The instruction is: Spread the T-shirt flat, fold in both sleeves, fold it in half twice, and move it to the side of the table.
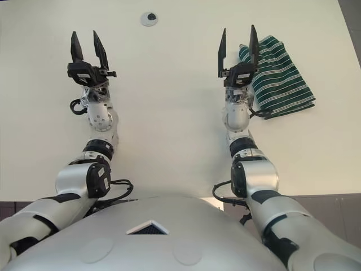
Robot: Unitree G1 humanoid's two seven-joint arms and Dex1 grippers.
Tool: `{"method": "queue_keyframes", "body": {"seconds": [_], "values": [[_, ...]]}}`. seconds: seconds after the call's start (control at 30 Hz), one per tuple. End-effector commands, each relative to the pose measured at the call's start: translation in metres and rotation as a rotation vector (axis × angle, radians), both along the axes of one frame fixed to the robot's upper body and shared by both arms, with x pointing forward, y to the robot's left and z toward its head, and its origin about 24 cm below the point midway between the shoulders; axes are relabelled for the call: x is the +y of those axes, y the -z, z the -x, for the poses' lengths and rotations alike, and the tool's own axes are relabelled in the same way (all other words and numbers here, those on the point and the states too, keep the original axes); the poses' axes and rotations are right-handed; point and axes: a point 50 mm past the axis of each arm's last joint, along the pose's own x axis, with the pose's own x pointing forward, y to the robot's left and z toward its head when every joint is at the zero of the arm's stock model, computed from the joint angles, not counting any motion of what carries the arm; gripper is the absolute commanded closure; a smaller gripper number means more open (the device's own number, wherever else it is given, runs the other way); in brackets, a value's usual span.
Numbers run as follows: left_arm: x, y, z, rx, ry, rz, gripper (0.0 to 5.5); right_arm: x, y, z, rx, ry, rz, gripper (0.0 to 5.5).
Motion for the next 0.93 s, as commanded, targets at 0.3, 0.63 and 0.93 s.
{"method": "queue_keyframes", "body": {"seconds": [0.3, 0.63, 0.93], "values": [[0.017, 0.03, 0.026, 0.116, -0.105, -0.036, 3.31, 0.016, 0.008, -0.011, 0.119, -0.067, 0.057, 2.39], [0.022, 0.031, 0.031, 0.098, -0.144, -0.052, 3.31, 0.024, 0.007, -0.013, 0.129, -0.106, 0.064, 2.39], [0.004, 0.026, 0.027, 0.062, -0.039, -0.057, 3.31, 0.002, 0.013, 0.006, 0.059, -0.029, 0.06, 2.39]]}}
